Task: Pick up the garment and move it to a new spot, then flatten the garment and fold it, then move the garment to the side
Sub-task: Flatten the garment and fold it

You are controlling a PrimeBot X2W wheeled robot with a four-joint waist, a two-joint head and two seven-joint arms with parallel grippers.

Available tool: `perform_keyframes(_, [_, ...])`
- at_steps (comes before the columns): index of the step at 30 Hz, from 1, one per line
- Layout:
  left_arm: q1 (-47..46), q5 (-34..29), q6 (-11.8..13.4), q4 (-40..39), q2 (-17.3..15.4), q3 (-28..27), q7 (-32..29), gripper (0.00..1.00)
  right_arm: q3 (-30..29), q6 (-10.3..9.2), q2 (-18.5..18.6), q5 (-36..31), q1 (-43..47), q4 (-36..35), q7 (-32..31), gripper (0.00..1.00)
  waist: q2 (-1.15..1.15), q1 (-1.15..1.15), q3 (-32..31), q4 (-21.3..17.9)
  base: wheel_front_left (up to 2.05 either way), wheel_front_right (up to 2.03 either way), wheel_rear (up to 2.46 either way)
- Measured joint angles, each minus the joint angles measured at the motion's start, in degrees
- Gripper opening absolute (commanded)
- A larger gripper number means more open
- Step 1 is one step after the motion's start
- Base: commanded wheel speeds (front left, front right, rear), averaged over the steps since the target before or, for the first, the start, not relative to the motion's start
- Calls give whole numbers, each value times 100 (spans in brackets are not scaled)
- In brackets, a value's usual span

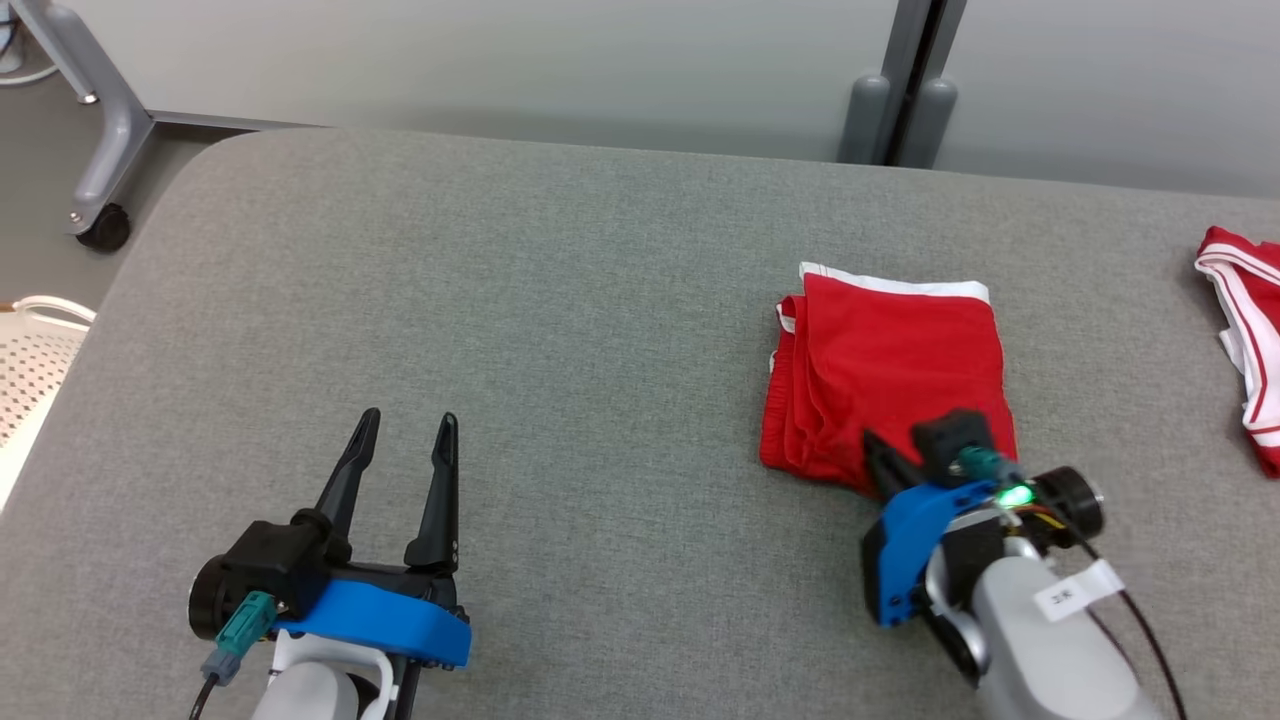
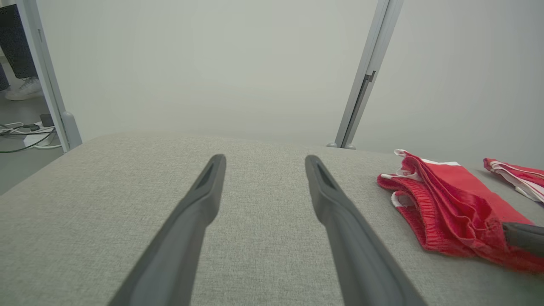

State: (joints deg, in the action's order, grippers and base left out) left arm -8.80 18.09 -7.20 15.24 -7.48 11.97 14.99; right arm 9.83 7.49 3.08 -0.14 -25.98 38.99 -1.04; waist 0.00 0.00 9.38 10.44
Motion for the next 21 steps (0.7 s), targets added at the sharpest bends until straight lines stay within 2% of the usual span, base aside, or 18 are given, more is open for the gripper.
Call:
perform_keyframes(4, [-11, 1, 0, 24, -8, -2, 0, 100, 1126, 0, -15, 790, -72, 208, 78, 0, 0, 0, -72, 59, 0, 0, 0])
perform_keyframes(9, [66, 2, 0, 65, -29, -41, 0, 100, 2362, 0, -22, 1884, 136, -65, -51, 0, 0, 0, -188, 15, 0, 0, 0])
perform_keyframes(11, [101, 8, 0, 74, -40, -75, 0, 100, 2661, 0, -32, 2243, 233, -278, -56, 0, 0, 0, -239, -37, 0, 0, 0])
perform_keyframes(14, [182, 11, 2, 107, -40, -138, 0, 100, 2577, 0, -33, 2487, 322, -622, 247, 0, 0, 0, -322, -147, 0, 0, 0])
perform_keyframes(15, [182, 11, 2, 107, -40, -138, 0, 100, 2577, 0, -33, 2487, 322, -622, 247, 11, 0, 0, -322, -147, 0, 0, 0])
perform_keyframes(16, [226, 22, 4, 131, -51, -197, 0, 100, 2270, 0, -35, 2544, 428, -836, 549, 77, 0, 0, -390, -233, 0, 0, 0])
perform_keyframes(17, [254, 36, 8, 142, -54, -214, 0, 100, 2057, 0, -32, 2580, 526, -983, 714, 100, 0, 0, -431, -275, 0, 0, 0])
perform_keyframes(20, [401, 48, 16, 147, -100, -299, 0, 100, 1361, 0, -32, 2479, 875, -1417, 1068, 100, -1, -1, -524, -454, 0, 0, 0])
perform_keyframes(21, [401, 48, 16, 147, -100, -299, 0, 100, 1361, 0, -32, 2479, 875, -1417, 1068, 100, -1, -1, -524, -454, 0, 0, 0])
